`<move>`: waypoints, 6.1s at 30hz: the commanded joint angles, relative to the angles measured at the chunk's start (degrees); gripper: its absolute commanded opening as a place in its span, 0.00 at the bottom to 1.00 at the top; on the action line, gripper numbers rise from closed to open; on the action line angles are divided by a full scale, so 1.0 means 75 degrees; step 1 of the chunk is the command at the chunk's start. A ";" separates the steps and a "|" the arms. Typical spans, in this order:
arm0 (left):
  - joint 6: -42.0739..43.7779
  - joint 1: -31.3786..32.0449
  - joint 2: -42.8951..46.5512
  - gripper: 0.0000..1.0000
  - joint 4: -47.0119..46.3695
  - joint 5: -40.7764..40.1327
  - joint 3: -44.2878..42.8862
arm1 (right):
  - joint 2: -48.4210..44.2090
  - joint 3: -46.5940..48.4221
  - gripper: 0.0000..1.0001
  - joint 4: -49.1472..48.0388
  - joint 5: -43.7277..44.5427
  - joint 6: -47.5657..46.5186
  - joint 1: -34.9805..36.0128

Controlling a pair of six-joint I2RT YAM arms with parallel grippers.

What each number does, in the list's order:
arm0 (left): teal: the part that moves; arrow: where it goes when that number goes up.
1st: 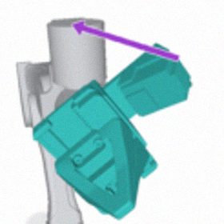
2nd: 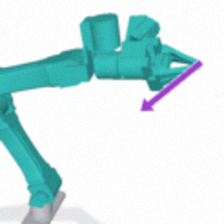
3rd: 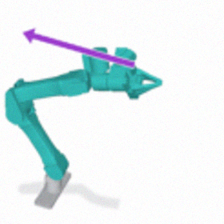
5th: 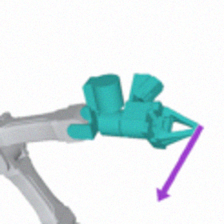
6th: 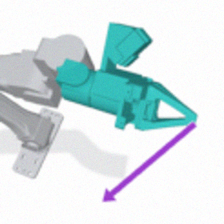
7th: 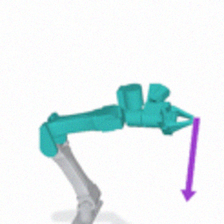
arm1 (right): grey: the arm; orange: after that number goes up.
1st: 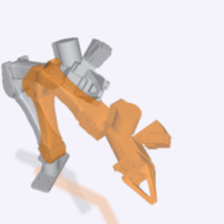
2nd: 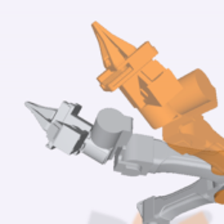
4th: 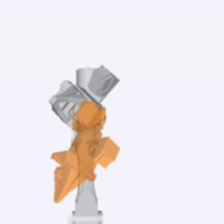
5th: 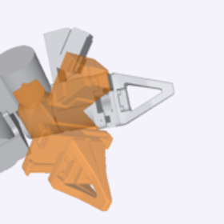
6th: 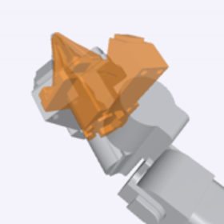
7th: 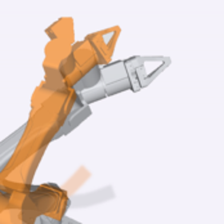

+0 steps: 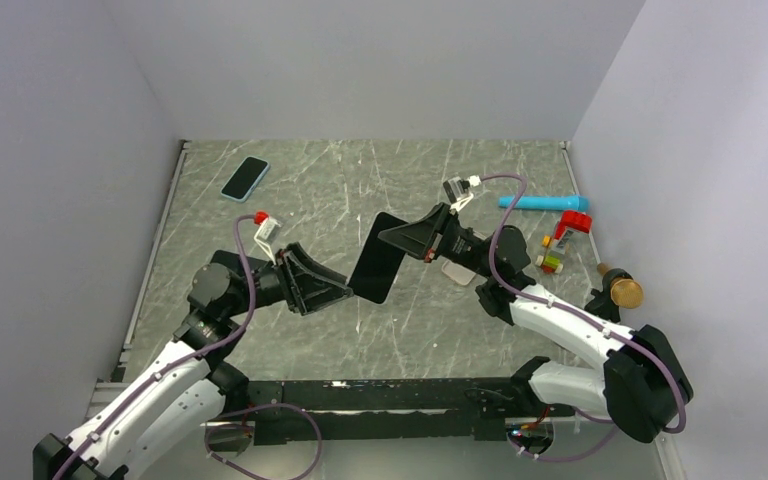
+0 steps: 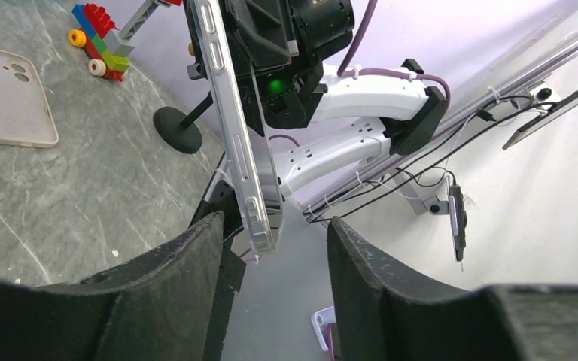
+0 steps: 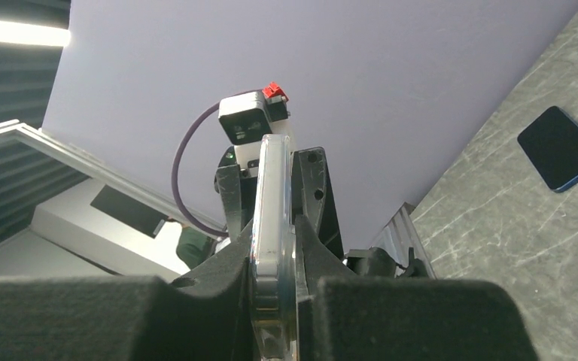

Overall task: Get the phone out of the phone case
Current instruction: Adjust the phone, then remove the phone case from the phone.

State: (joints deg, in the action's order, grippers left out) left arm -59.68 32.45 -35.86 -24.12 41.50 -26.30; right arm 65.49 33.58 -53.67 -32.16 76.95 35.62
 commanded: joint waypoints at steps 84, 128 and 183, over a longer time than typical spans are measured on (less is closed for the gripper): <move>0.9450 -0.0425 -0.2877 0.00 0.3742 -0.1767 -0.2973 | 0.2540 0.0798 0.00 -0.5733 0.0464 0.5004 0.1531; 0.0588 -0.0808 -0.3040 0.37 -0.0723 0.1707 -0.2033 | 0.1139 0.1765 0.00 0.0610 -0.0819 -0.0873 0.0692; -0.0204 -0.1393 -0.4737 0.00 -0.1729 0.2095 -0.3638 | -0.2798 0.1213 0.90 0.8092 0.2333 -0.3797 -0.0412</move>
State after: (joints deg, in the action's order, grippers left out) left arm -62.65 23.92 -72.27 -35.27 58.50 -48.58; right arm 50.74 46.11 -2.26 -16.86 52.23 33.50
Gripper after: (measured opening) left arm 0.147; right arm 0.947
